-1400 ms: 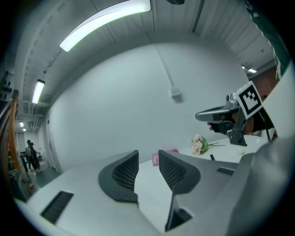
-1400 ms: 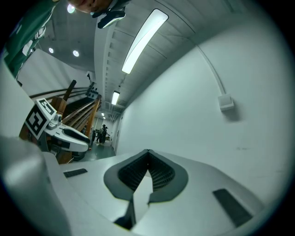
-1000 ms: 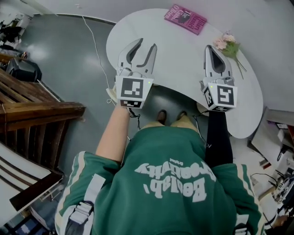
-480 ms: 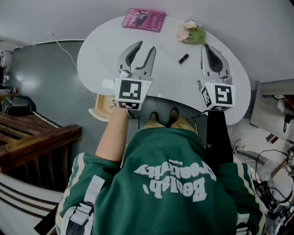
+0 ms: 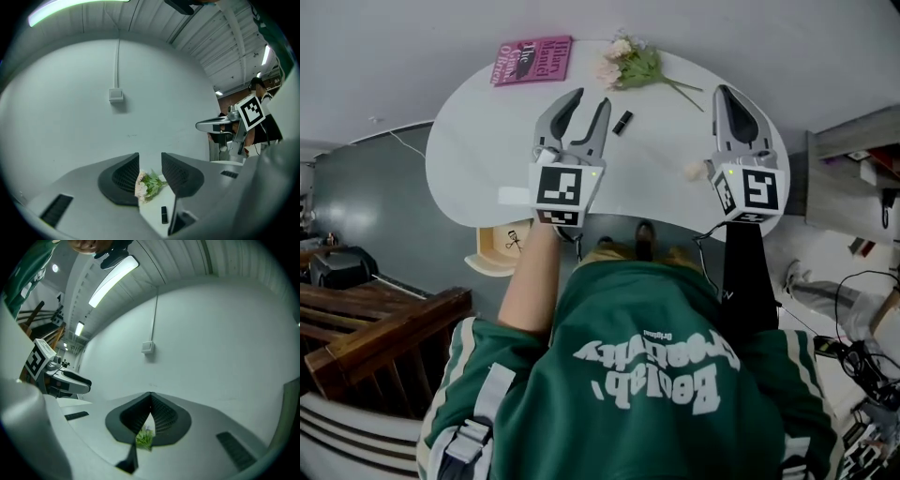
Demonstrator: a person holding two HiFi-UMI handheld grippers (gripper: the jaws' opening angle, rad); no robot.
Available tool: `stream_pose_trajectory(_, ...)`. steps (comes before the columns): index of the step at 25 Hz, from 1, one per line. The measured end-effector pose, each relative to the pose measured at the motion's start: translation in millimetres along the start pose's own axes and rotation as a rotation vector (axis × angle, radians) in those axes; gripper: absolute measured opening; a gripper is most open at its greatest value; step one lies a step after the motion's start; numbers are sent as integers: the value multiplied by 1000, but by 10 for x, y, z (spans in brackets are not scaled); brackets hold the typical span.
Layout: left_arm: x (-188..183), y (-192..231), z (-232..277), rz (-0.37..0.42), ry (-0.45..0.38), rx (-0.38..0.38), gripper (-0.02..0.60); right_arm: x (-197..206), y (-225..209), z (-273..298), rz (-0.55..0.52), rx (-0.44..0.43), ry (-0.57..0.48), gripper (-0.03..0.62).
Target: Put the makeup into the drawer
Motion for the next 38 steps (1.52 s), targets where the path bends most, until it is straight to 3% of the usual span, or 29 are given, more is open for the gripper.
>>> stream_pose_trajectory(8,134,-165,216,-2,46,40,144,129,-183,-69,10,14,23,9)
stream_pose_trajectory(12,460,-166,376,-4,144,73,171,191,-221,-48,10,15,34,9)
stream_pose_trajectory(18,1137,-117,601,-90,312,118,201,295,-278,-76,3,21,56,9)
stream_pose_trajectory(24,1724,-176,792,-127,471,174,219,362,-409,-121,-2,49,78,9)
stream_pose_trajectory(31,2154,-202,988,-144,593,198,219,443,-584,-173,-4,86,105,9)
stream_pose_trajectory(37,2407,-158,1117,-214,659,190,216,518,-679,-225,2,106,128,9)
stream_pose_trajectory(38,2437,-170,1128,-220,668,199,162,528,-684,-232,0,105,129,9)
Point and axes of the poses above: the fingertips, and each gripper's own axes: z forward along the fingers, y to its left, x out of its underside, the point moved 8 cm from there along -z, backward along the fingers, and after that the axes turned 7 degrees about x, right-handed, at the moved point
